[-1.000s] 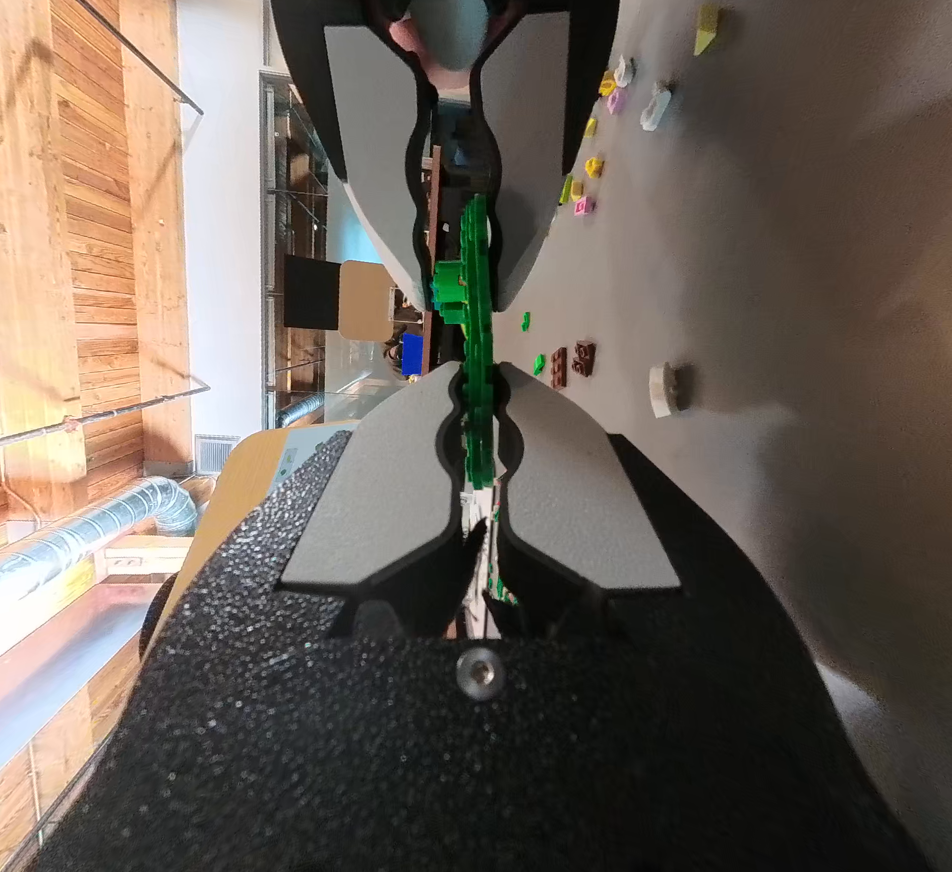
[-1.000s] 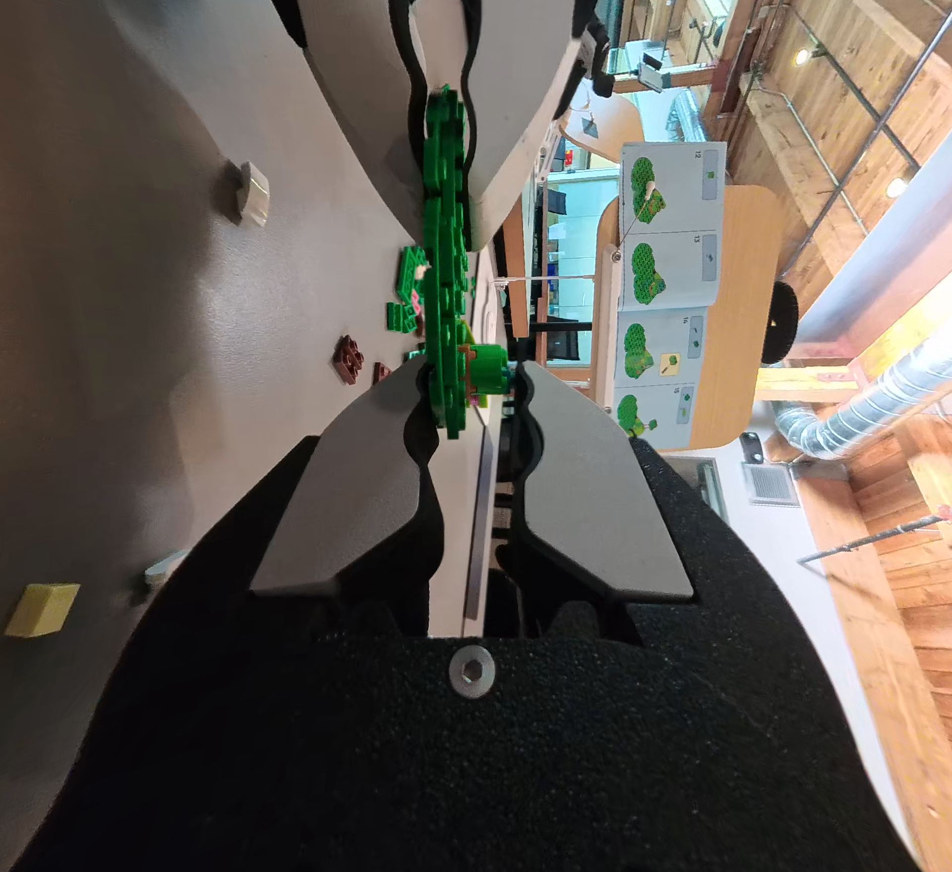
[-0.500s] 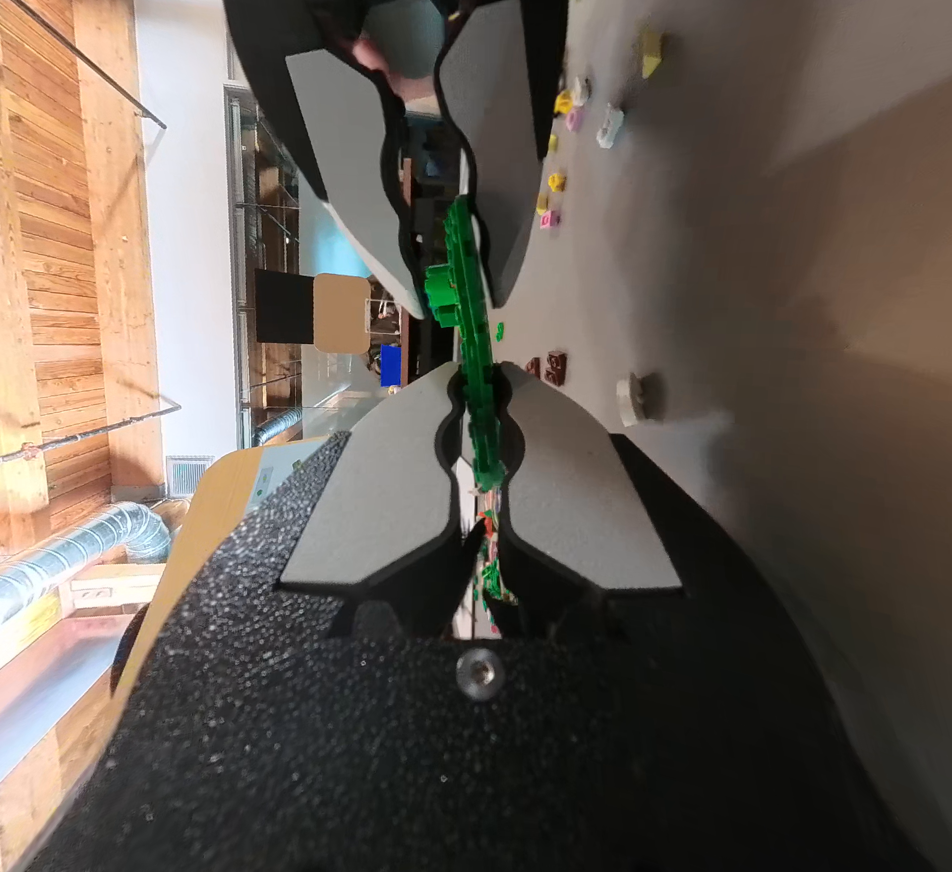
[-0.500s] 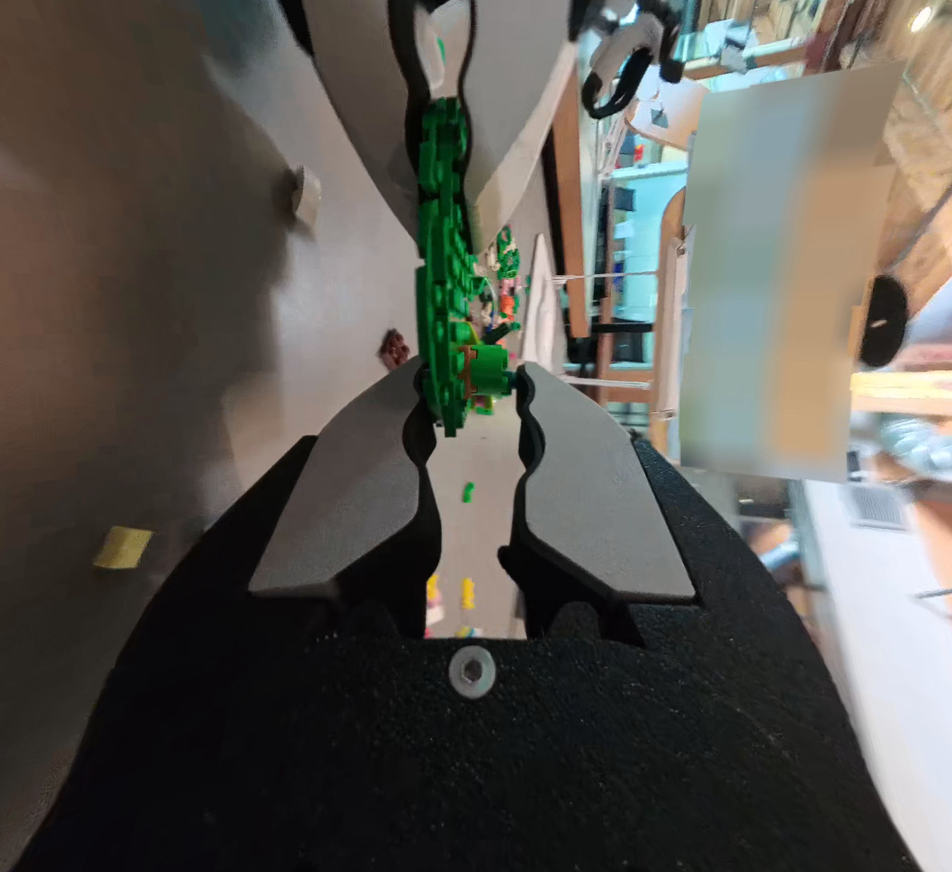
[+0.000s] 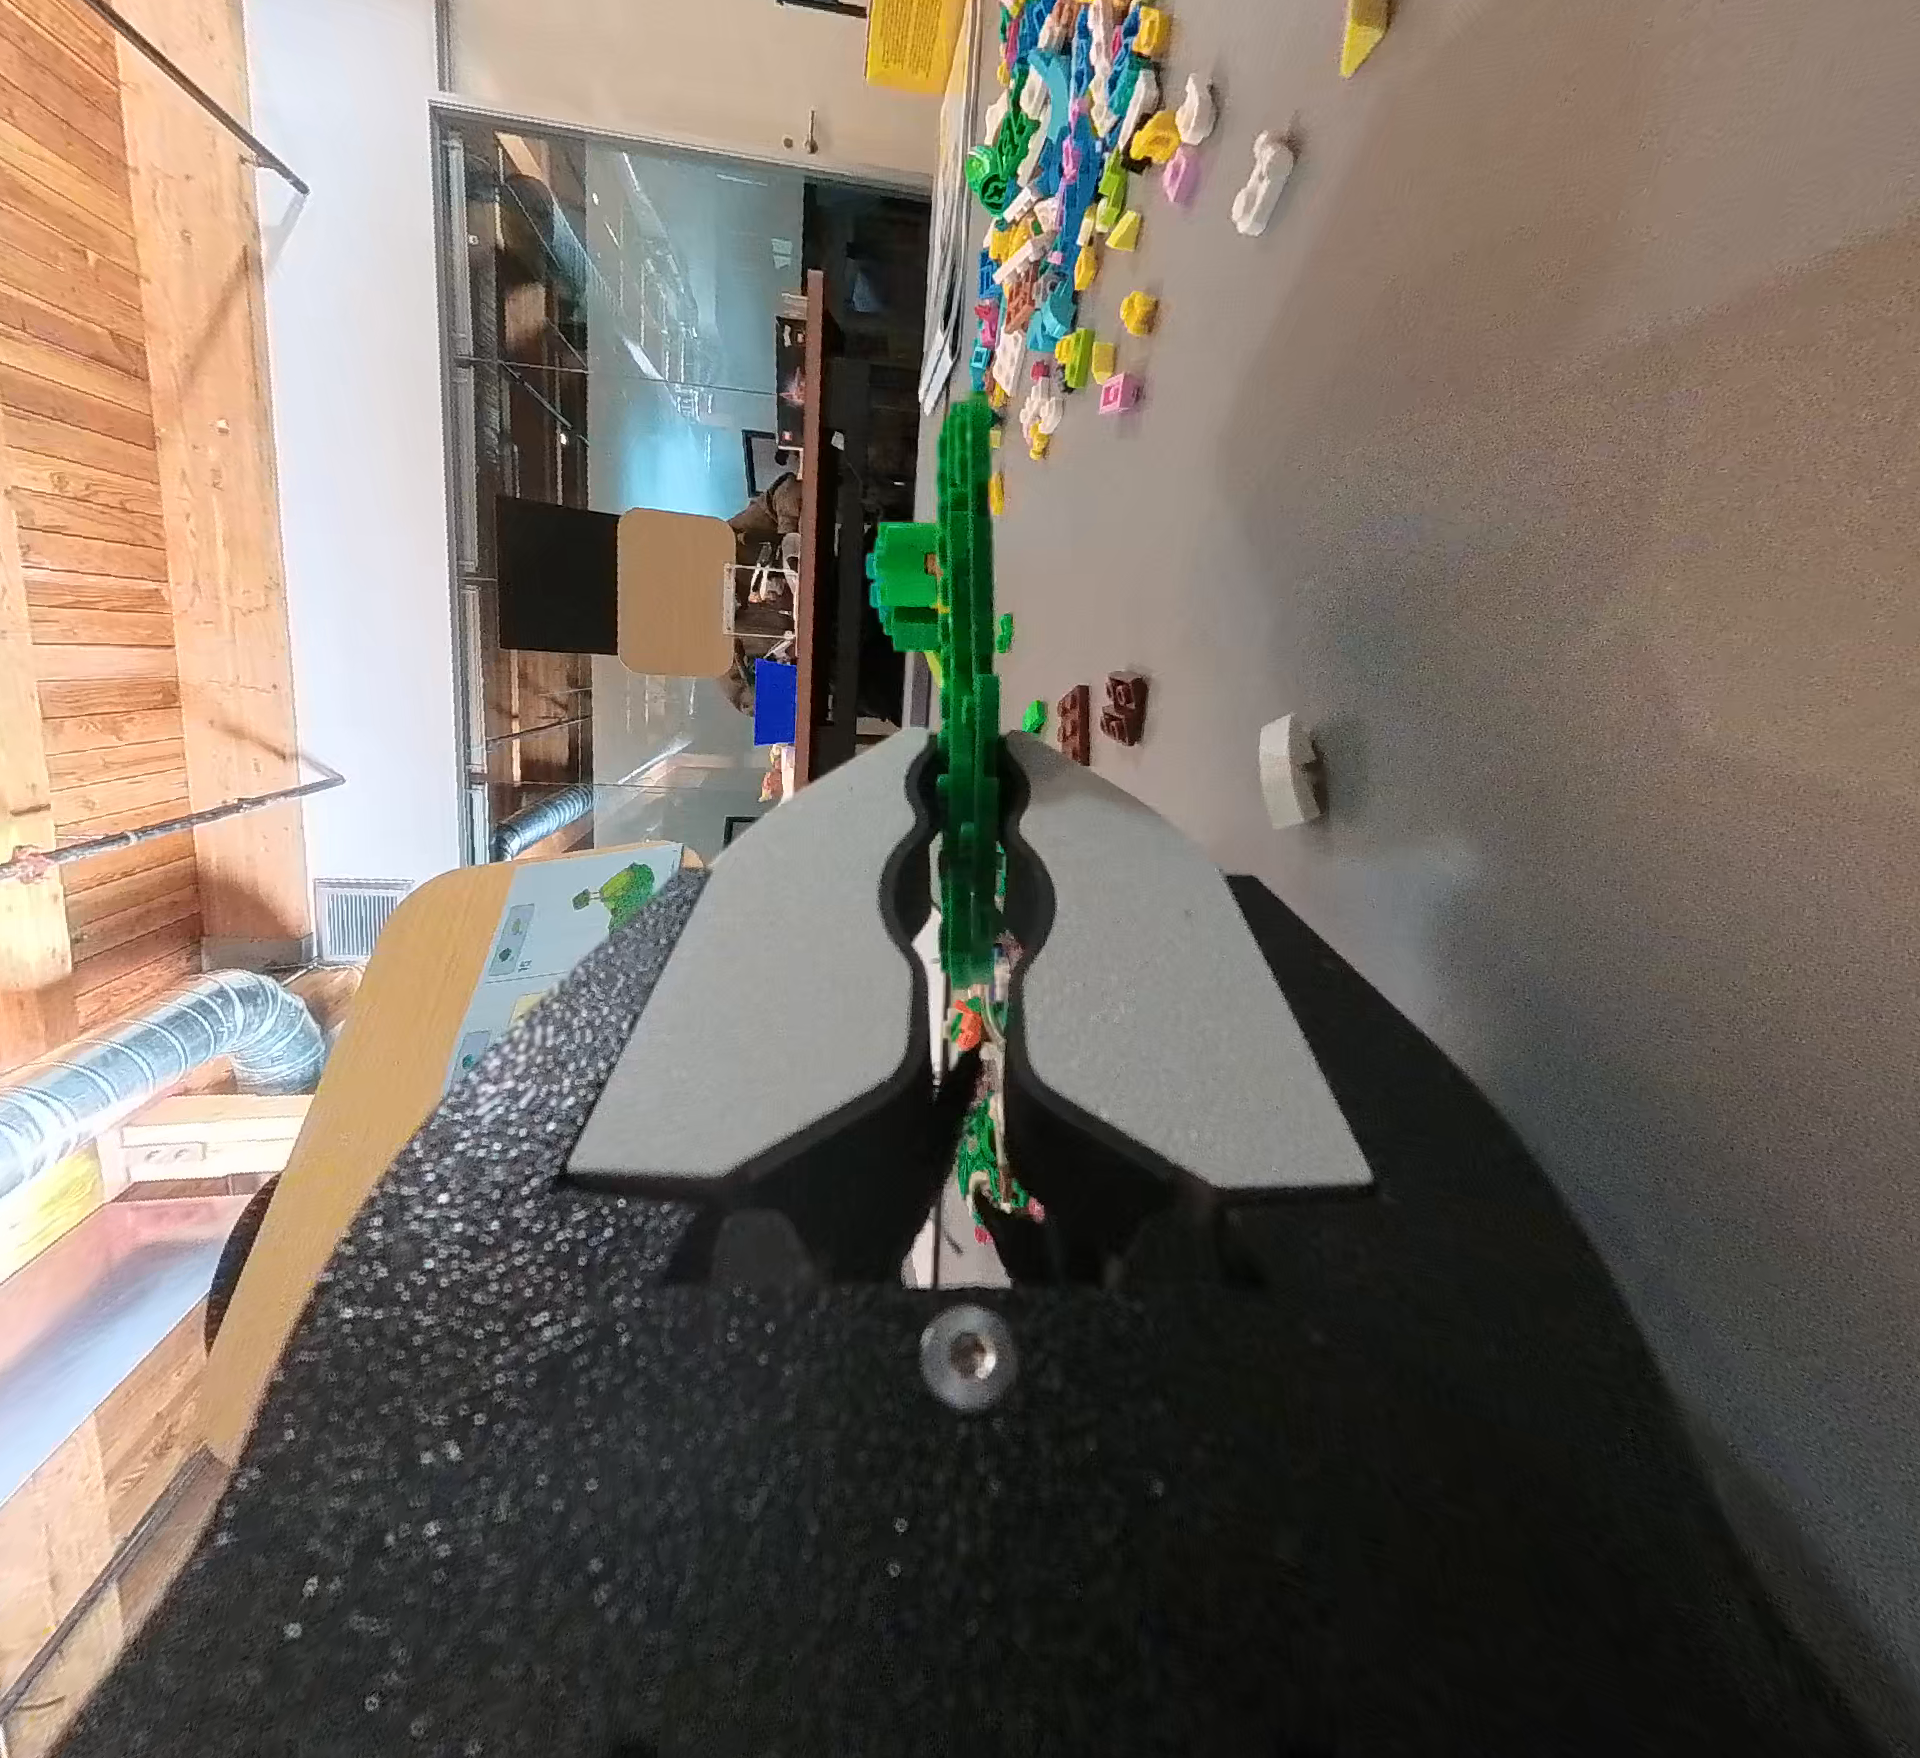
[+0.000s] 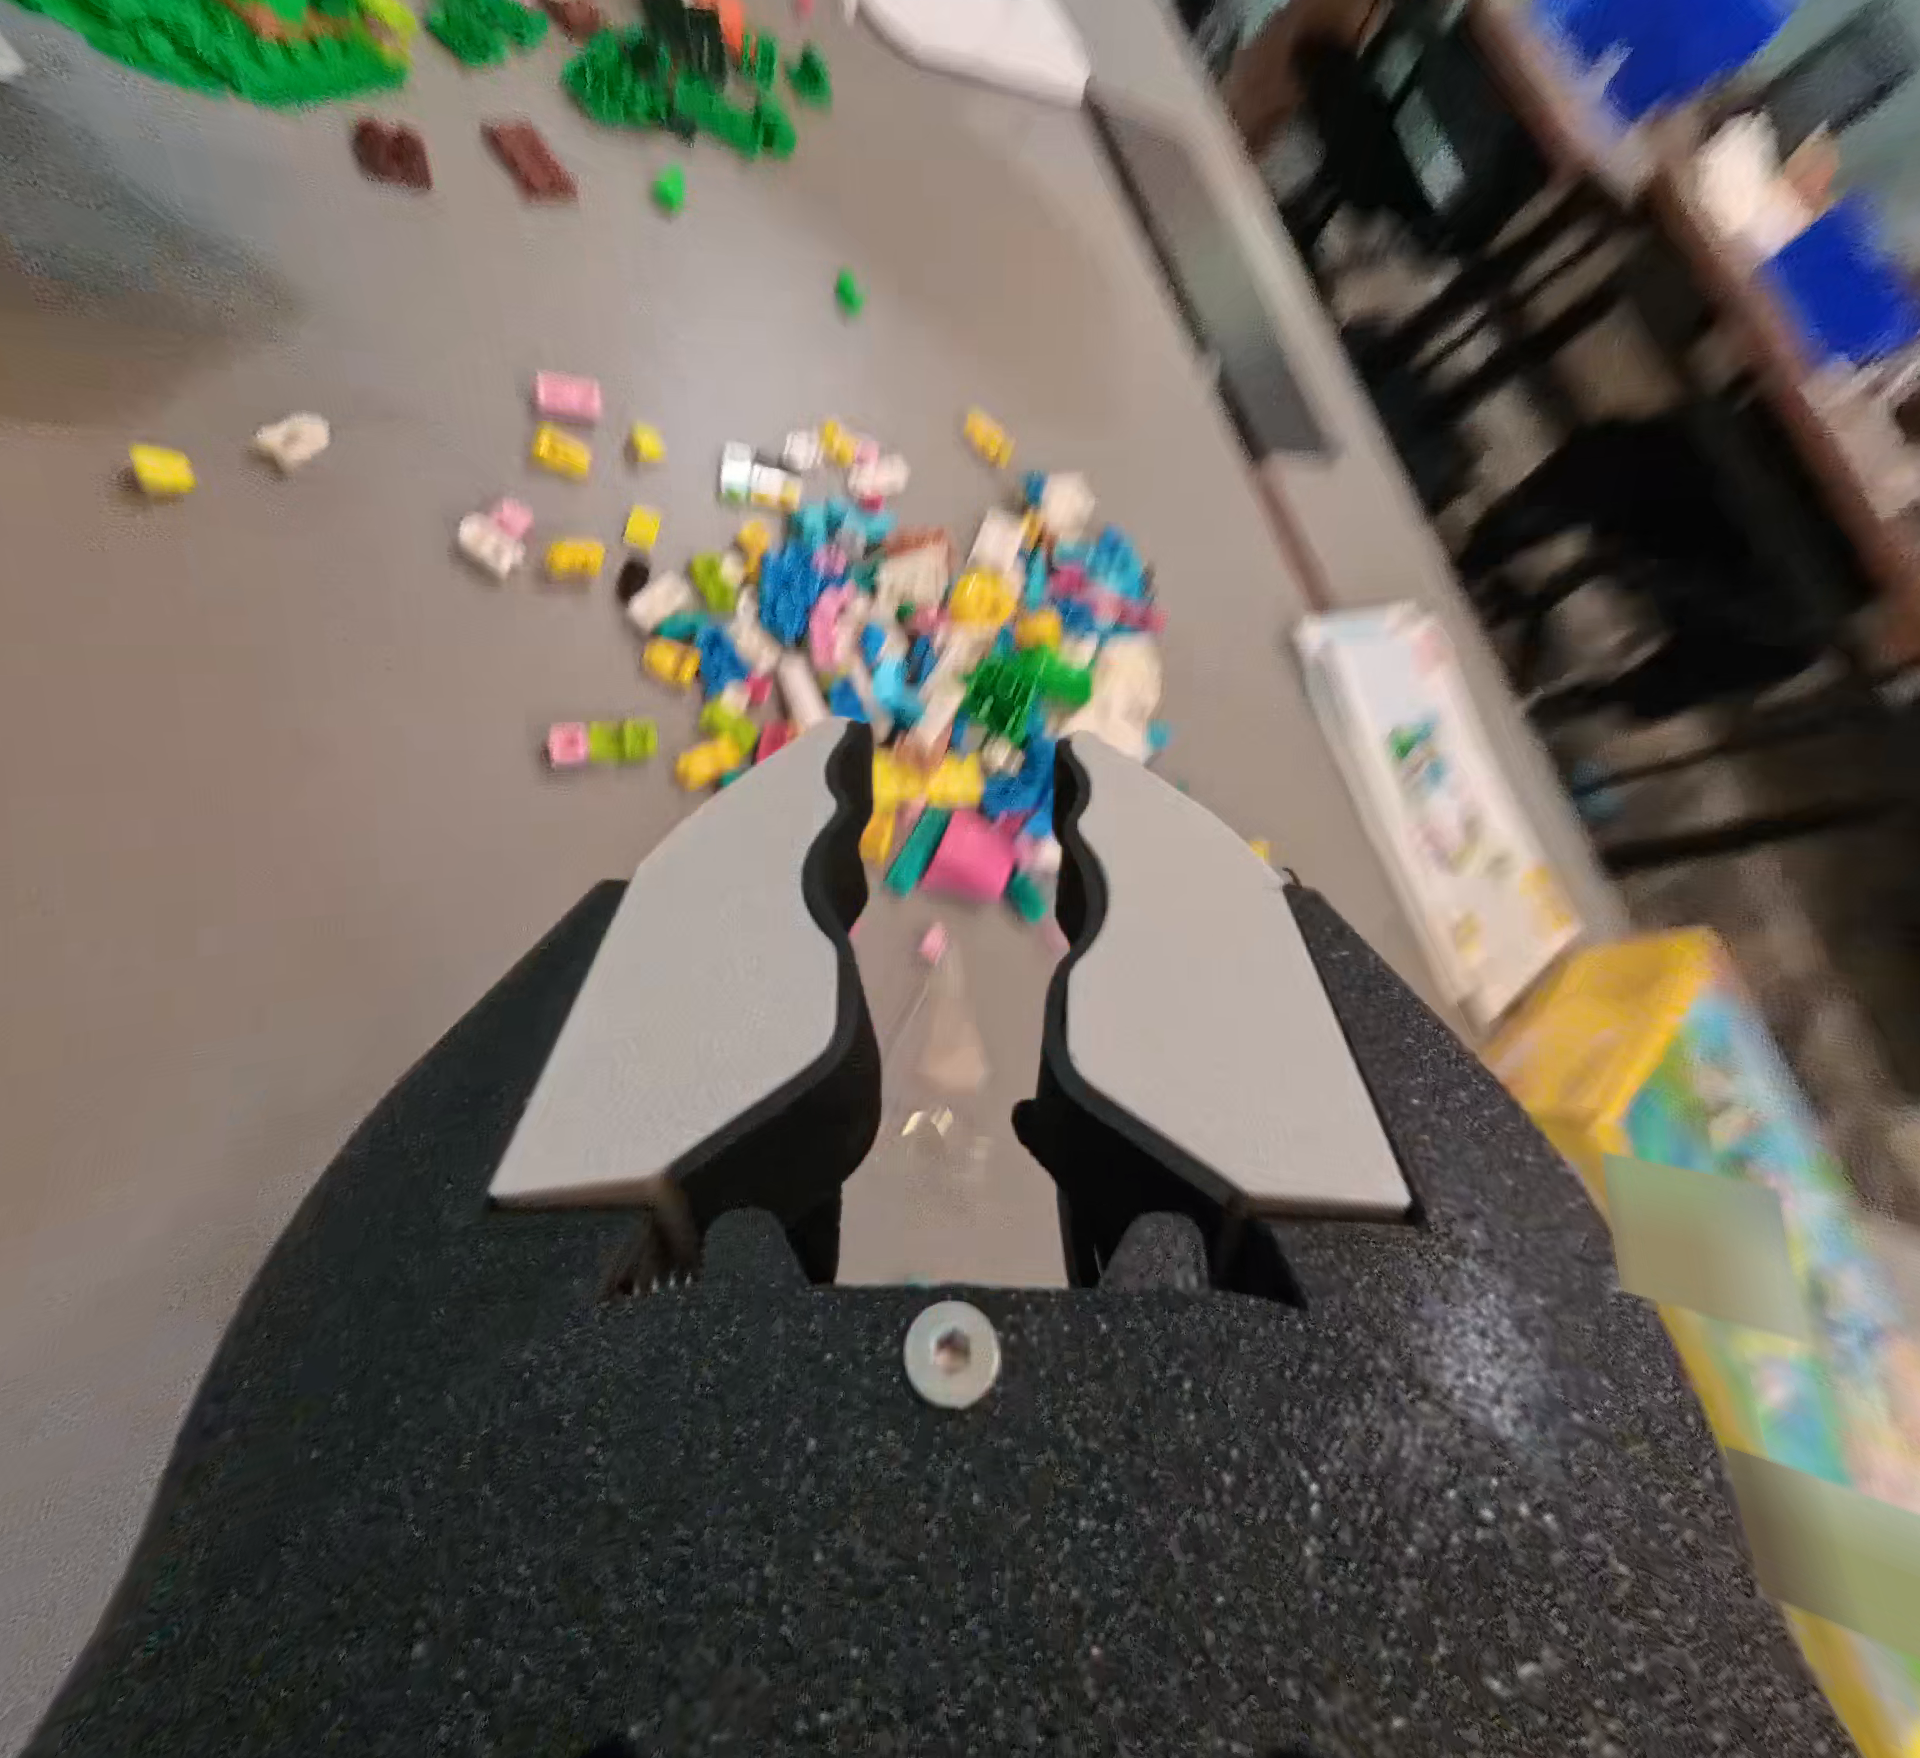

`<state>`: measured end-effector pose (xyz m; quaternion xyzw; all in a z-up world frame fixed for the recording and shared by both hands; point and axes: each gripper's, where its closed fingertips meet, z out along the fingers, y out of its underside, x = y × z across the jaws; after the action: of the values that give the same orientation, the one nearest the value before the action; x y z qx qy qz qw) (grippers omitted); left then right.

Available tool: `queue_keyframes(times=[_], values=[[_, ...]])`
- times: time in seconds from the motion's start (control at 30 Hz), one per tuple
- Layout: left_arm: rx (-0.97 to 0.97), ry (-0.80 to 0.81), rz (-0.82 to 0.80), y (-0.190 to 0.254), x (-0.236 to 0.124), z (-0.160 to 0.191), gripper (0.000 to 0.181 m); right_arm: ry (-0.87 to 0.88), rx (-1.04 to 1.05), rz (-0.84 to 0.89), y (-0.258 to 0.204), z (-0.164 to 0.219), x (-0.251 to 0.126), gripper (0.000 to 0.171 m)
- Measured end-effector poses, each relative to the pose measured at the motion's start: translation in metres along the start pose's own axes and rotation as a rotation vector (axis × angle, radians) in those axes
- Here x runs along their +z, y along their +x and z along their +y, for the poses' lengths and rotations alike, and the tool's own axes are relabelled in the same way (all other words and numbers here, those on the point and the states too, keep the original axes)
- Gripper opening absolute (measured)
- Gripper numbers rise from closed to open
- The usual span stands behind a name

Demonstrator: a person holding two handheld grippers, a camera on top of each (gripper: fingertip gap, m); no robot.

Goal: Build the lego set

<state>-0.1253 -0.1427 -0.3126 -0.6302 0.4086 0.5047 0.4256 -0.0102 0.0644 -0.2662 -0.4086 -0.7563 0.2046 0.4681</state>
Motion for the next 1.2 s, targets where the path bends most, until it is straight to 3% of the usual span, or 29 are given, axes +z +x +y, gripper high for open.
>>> queue_keyframes(times=[0.17, 0.33, 0.5, 0.77, 0.83, 1.0, 1.2], values=[[0.019, -0.013, 0.013, 0.004, 0.002, 0.001, 0.008, -0.206, 0.331, -0.196, -0.014, 0.06, 0.004, 0.023], [0.021, -0.021, 0.014, 0.005, 0.002, 0.003, 0.008, -0.273, 0.372, -0.227, -0.02, 0.078, 0.015, 0.019], [0.024, -0.026, 0.019, 0.006, 0.003, 0.004, 0.008, -0.3, 0.38, -0.151, -0.007, 0.089, 0.008, 0.016], [0.026, -0.028, 0.021, 0.007, 0.004, 0.005, 0.008, -0.478, 0.49, 0.187, 0.045, 0.147, -0.051, 0.01], [0.026, -0.029, 0.022, 0.007, 0.003, 0.005, 0.008, -0.485, 0.534, 0.151, 0.04, 0.155, -0.058, 0.01], [0.03, -0.032, 0.026, 0.008, 0.004, 0.005, 0.008, -0.51, 0.579, -0.137, -0.008, 0.153, -0.056, 0.011], [0.035, -0.032, 0.028, 0.008, 0.004, 0.005, 0.008, -0.452, 0.556, -0.089, 0.008, 0.149, -0.032, 0.009]])
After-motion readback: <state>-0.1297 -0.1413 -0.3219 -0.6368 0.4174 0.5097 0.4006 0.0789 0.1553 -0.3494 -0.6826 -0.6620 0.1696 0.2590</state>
